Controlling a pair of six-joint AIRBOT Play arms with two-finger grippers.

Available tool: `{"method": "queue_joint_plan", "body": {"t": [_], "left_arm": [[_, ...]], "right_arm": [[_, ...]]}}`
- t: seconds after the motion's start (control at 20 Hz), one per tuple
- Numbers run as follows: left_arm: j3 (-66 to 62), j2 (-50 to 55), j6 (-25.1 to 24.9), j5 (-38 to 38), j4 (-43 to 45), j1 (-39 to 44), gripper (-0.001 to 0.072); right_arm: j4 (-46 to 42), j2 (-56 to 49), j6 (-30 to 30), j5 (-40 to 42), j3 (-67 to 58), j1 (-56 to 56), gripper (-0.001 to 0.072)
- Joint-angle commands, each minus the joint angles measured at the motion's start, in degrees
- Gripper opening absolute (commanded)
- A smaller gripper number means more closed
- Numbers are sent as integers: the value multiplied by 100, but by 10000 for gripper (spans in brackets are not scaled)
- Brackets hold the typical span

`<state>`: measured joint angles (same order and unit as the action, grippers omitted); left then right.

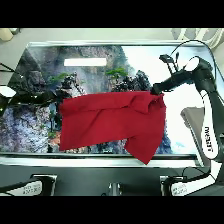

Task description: Fold the shirts.

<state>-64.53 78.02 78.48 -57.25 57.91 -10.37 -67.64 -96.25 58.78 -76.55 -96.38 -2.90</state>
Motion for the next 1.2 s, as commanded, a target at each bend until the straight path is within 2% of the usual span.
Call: {"method": "queue_joint_plan", "body": {"t": [0.0, 0.05, 0.1, 0.15, 0.25, 0.35, 0.5, 0.8, 0.85, 0.9, 1.0, 1.1, 1.15], "left_arm": [[-352, 127, -348, -1119, 678, -330, 626], [-457, 118, -216, -1574, 1051, -507, 618], [-411, 96, 33, -1991, 1353, -662, 610], [-216, 63, 236, -2441, 1565, -807, 607], [605, -184, 297, -2717, 1561, -964, 607], [1779, -636, 260, -2365, 1360, -966, 607], [3145, -1113, -278, -1915, 535, -966, 607], [3646, -1130, -374, -1408, 127, -962, 601], [3646, -1130, -376, -1309, 48, -953, 505], [3646, -1128, -372, -1207, -24, -953, 476], [3646, -1128, -372, -1034, -98, -953, 464], [3646, -1126, -354, -968, -120, -951, 380], [3646, -1121, -352, -953, -138, -944, 380]], "right_arm": [[-623, 144, -837, -1113, -87, -402, 527], [-1051, 205, -713, -1633, -63, -645, 521], [-1189, 251, -286, -1814, 20, -894, 450], [-1073, 308, -46, -2074, 212, -1130, 408], [-925, 531, -245, -2321, 920, -1335, 416], [-990, 879, -291, -2037, 1899, -1342, 428], [-951, 1213, -428, -1657, 2896, -1342, 428], [-962, 1244, -505, -1508, 3213, -1342, 447], [-949, 1244, -503, -1427, 3268, -1342, 479], [-927, 1244, -507, -1346, 3351, -1335, 486], [-927, 1244, -518, -1174, 3462, -1338, 486], [-782, 1244, -619, -990, 3530, -1338, 487], [-660, 1244, -621, -859, 3580, -1338, 487]]}}
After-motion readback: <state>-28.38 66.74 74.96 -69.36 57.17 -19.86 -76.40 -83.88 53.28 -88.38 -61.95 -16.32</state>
